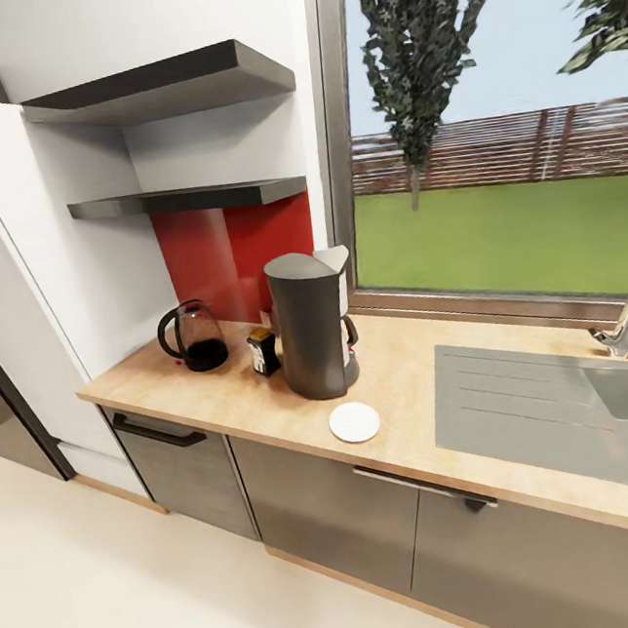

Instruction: Set up a coffee station on the kitchen countertop: keep the coffee maker on the countertop, move the bottle of coffee from the kitchen shelf to the counter next to the coffee maker, place a paper coffee filter on top of the coffee maker, put the saucer next to the coffee maker with the coffee cup on the saucer, and place the electric kettle next to the coffee maker.

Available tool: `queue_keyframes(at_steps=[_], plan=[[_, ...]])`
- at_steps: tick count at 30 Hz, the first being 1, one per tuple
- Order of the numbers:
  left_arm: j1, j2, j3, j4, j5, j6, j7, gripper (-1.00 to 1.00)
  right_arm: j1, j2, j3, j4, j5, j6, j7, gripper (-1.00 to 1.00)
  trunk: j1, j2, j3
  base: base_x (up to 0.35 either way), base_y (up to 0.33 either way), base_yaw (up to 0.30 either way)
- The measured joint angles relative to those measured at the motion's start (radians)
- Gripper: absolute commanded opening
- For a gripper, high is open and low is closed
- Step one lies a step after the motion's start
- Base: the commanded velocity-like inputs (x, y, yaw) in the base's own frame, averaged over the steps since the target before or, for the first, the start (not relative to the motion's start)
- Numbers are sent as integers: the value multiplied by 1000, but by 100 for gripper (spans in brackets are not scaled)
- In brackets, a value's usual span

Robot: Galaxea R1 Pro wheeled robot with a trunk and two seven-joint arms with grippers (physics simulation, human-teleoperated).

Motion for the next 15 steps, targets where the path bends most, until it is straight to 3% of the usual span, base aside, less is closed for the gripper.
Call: queue_keyframes(at_steps=[15], plan=[[0, -14, 0, 2, 0, 1, 0, 100, 5, -42, 1, 0, 0, 0, 0, 100, 0, 0, 0, 0, 0, 6]])
